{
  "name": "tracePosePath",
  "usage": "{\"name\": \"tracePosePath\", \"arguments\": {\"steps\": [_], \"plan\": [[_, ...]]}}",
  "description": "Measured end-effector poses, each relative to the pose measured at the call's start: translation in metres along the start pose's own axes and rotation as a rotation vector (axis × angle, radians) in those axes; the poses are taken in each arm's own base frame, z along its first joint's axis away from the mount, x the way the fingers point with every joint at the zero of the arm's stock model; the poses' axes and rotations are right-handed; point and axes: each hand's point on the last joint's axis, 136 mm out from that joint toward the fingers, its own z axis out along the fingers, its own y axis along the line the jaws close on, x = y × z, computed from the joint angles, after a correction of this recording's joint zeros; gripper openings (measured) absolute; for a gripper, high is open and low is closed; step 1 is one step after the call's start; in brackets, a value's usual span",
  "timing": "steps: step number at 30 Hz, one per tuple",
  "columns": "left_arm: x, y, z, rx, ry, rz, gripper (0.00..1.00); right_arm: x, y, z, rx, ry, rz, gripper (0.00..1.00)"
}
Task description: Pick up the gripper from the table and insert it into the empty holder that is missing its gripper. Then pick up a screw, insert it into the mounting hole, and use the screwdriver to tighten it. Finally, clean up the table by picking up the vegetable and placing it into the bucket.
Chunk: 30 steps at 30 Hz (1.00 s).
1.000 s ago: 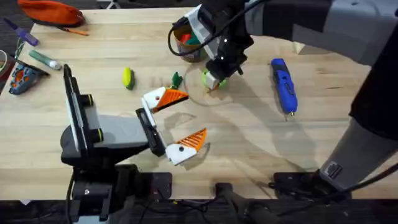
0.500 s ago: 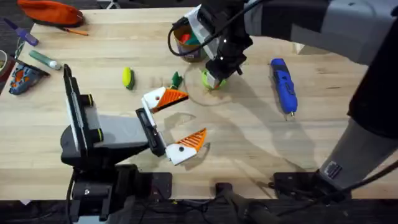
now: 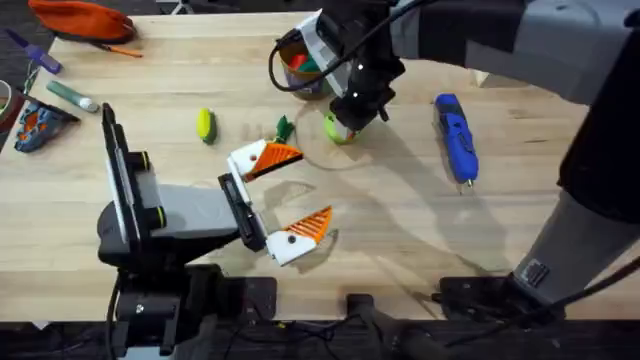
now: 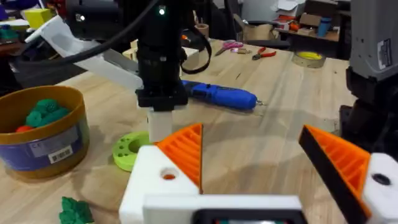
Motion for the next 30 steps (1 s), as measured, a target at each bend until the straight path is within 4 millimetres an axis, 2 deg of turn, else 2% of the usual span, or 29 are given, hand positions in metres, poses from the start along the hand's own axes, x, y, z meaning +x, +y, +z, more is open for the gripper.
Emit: {"name": "tracePosePath", "arguments": {"steps": [2, 8, 30], "plan": [[0.0000, 0.0000, 0.0000, 0.000, 0.000, 0.000, 0.987, 0.0000, -0.0001, 0.0000, 0.000, 0.000, -0.003, 0.069], [0.0000, 0.0000, 0.0000, 0.000, 0.000, 0.000, 0.987, 0.0000, -0.0001, 0.0000, 0.001, 0.000, -0.003, 0.009], [0.0000, 0.0000, 0.0000, 0.000, 0.000, 0.000, 0.985, -0.0030, -0.0022, 0.0000, 0.012, -0.012, -0.002, 0.006]]}}
